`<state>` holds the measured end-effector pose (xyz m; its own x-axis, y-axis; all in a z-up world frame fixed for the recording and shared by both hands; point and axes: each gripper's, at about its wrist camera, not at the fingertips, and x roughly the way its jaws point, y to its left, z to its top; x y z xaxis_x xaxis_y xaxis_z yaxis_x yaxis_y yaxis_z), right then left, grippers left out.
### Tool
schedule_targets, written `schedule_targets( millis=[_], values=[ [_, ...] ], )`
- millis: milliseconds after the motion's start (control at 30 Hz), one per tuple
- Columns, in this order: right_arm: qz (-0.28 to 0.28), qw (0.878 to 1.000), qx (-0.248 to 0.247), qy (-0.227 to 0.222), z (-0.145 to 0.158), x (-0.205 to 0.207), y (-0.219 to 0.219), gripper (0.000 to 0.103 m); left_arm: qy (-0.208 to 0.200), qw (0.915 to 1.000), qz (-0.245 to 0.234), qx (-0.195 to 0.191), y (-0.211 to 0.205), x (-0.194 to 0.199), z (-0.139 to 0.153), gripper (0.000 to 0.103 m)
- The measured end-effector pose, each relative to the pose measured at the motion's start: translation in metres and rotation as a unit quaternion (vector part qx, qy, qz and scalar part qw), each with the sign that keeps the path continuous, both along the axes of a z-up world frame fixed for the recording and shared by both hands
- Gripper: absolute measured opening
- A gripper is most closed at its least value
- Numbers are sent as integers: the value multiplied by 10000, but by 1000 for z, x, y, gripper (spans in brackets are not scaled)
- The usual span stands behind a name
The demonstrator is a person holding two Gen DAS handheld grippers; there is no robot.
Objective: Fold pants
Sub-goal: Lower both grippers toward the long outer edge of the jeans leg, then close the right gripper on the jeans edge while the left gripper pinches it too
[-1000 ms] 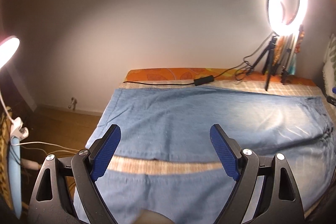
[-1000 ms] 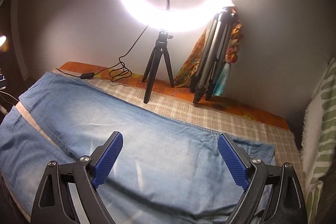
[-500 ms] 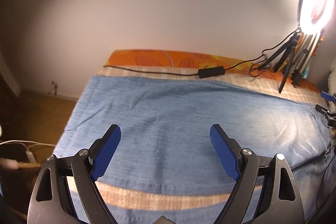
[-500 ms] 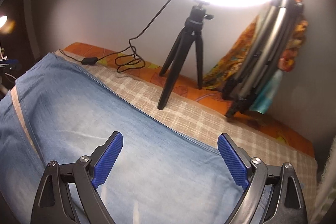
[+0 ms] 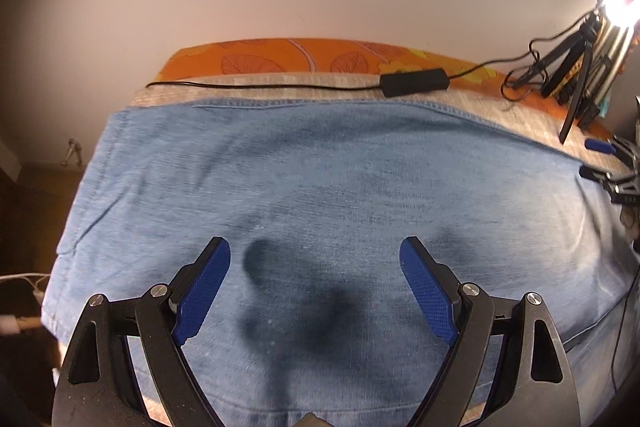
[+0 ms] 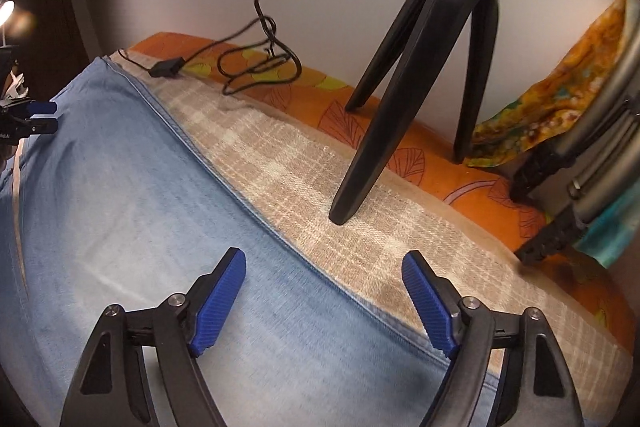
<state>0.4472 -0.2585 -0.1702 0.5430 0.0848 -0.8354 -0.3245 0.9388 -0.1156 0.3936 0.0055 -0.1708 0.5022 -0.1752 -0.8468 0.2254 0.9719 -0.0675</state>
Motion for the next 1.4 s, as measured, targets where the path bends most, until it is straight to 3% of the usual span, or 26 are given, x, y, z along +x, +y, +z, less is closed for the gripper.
schedule_targets(
  millis=[367,500,533,600,733,900,1033,1133,1200,1400],
  values=[
    [195,9990,237,323,-17,18,-8,80,37,10000,-14,84,-6,2,-13,87],
    [268,9980,441,362,-18,17,-7,57,60,10000,-31,62,-5,4,-14,88],
    [282,9979,468,352,-18,15,-4,40,62,10000,-37,58,-5,5,-14,88],
    [341,9970,565,398,-16,9,2,19,67,9999,-73,32,-4,7,-14,88],
    [368,9988,202,239,-10,-7,19,7,132,9996,52,-244,4,12,-9,88],
    [420,9977,502,-202,26,-53,24,4,32,9969,445,-648,23,24,10,88],
    [829,9952,258,-461,44,-106,47,3,20,9896,928,-1096,40,40,31,88],
    [1043,9936,146,-419,41,-139,61,3,147,9861,1067,-1261,41,53,35,88],
    [1173,9925,173,-302,35,-156,66,3,294,9867,1082,-1177,36,61,34,88],
    [1548,9879,-67,-77,10,-188,83,2,775,9880,1274,-399,18,88,10,88]
  ],
)
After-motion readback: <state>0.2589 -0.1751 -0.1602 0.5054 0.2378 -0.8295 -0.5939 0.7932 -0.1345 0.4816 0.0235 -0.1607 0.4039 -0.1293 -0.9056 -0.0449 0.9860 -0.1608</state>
